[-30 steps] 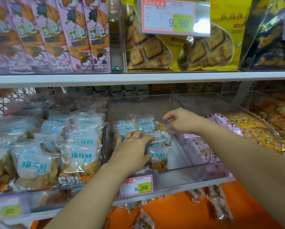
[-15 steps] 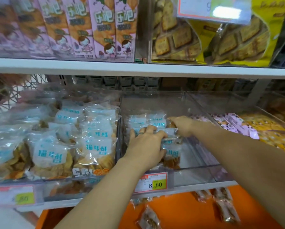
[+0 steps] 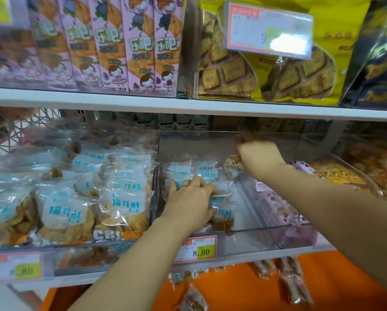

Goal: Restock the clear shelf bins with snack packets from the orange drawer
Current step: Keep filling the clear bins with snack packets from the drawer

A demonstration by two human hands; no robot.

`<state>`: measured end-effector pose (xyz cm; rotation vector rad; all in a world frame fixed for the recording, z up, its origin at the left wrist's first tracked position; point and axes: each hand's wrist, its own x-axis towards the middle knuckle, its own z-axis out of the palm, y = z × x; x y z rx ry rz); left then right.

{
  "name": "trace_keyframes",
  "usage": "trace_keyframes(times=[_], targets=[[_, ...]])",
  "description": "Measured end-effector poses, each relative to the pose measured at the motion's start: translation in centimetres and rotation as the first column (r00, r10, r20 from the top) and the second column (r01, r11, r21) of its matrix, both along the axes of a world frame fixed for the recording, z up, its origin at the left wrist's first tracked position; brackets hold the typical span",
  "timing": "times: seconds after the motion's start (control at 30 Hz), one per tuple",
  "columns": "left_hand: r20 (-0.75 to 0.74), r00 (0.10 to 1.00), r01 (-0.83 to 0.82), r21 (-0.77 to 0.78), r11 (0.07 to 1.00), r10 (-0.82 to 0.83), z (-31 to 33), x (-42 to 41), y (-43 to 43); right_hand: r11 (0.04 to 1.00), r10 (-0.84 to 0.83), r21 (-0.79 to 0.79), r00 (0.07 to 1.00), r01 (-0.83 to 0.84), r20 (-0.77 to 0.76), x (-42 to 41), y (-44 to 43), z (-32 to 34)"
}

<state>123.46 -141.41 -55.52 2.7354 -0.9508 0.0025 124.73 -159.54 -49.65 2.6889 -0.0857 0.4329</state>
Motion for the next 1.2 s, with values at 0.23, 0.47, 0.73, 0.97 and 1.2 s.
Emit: trace_keyframes(times=[0.23,0.47,0.73,0.97,1.2], targets=[[0.000,1.000,-0.008,0.022,1.000,0.008,0.3,-0.2,0.0,0.892,0.131,0.404,0.971,-0.203,0.200,-6.8,-0.2,1.2],[-0.214,0.970,0.060,-0.233,0.971,-0.112,3.2,-0.9,0.3,0.538,0.116,0.832,0.990,-0.135,0.085,-10.0,-0.4,0.5],[-0.499,0.807,-0.223,-0.753,0.619,-0.316,4.4,-2.4,-1.3,0.113,0.147,0.964,0.963,-0.242,0.225,-10.1,1.4,0.4],[-0.462,0.809,-0.089,-0.707,0.701,-0.363,5.5,-1.5,0.0,-0.165,0.212,0.979,0.965,-0.120,0.154,-10.5,0.7,0.5],[-0.558,0.568,-0.211,-0.809,0.549,-0.605,5.3,-1.6,0.0,-0.330,0.246,0.943,0.962,-0.035,0.122,-10.4,0.7,0.9]])
